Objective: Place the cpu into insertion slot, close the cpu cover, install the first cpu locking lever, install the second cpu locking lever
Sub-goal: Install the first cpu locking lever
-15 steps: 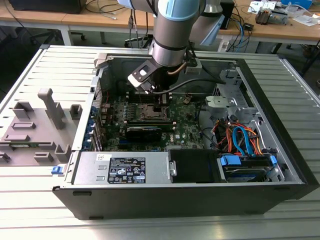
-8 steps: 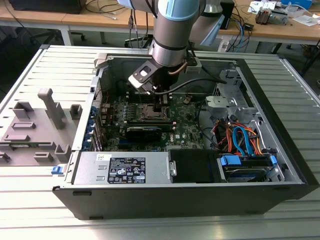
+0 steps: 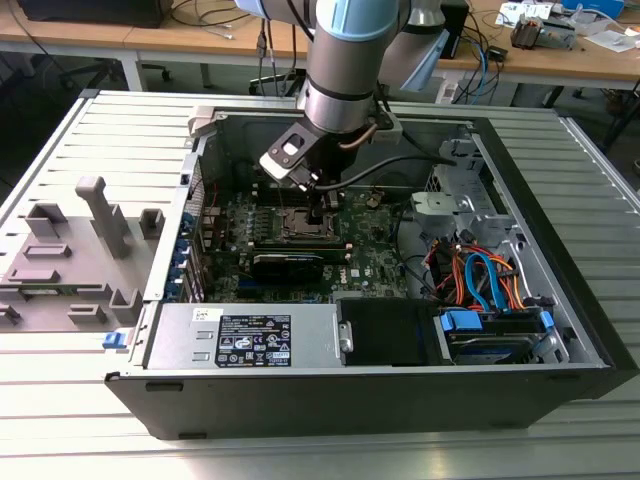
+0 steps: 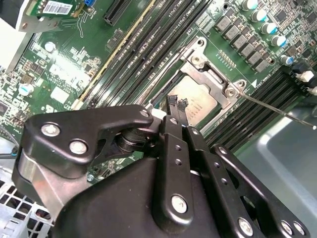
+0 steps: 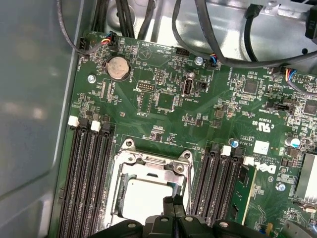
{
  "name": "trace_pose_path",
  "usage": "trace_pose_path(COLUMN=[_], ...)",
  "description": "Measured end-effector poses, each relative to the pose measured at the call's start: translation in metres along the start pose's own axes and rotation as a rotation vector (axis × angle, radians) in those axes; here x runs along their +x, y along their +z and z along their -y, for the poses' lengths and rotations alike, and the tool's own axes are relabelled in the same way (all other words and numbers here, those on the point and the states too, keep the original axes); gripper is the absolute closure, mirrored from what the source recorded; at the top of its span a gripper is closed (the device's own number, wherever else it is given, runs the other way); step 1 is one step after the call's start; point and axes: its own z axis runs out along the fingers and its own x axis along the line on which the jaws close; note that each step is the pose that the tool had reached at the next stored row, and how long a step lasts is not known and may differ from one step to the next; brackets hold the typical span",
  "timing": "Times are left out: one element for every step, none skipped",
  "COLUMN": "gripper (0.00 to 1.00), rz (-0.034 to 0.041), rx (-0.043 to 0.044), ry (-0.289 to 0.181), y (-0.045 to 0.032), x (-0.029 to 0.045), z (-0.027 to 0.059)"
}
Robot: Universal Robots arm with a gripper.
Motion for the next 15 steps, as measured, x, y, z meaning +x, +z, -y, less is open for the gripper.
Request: trace_pose_path(gripper=[0.89, 0.89, 0.89, 0.89, 0.89, 0.89, 0.89, 0.89, 0.89, 0.89, 0.89, 0.89, 0.89, 0.89, 0.89], rz=[0.0004, 0.0010, 0.0016, 0.0020, 0.0026, 0.0033, 0.0041, 0.0050, 0.0056, 0.0064, 0.0068, 0.0075, 0.0082, 0.0087, 0.0091], rx=[0.0000, 0.0001, 0.0002, 0.0002, 0.0003, 0.0003, 0.0005, 0.0005, 0.0006, 0.0007, 0.0007, 0.0008, 0.0009, 0.0009, 0.0010], ry=[-0.004, -0.012, -0.021, -0.024, -0.031, -0.040, -0.050, -0.060, -0.069, -0.077, -0.082, -0.090, -0.098, -0.105, -0.109], y=[0.0000, 0.0000, 0.0000, 0.0000, 0.0000, 0.0000, 0.0000, 0.0000, 0.0000, 0.0000, 0.0000, 0.0000, 0.0000, 0.0000, 0.0000], x=[0.0000, 0.0000, 0.0000, 0.0000, 0.0000, 0.0000, 0.0000, 0.0000, 0.0000, 0.0000, 0.0000, 0.0000, 0.0000, 0.0000, 0.0000], z=[0.0000, 0.0000, 0.0000, 0.0000, 0.0000, 0.0000, 0.0000, 0.0000, 0.0000, 0.0000, 0.0000, 0.0000, 0.0000, 0.0000, 0.0000])
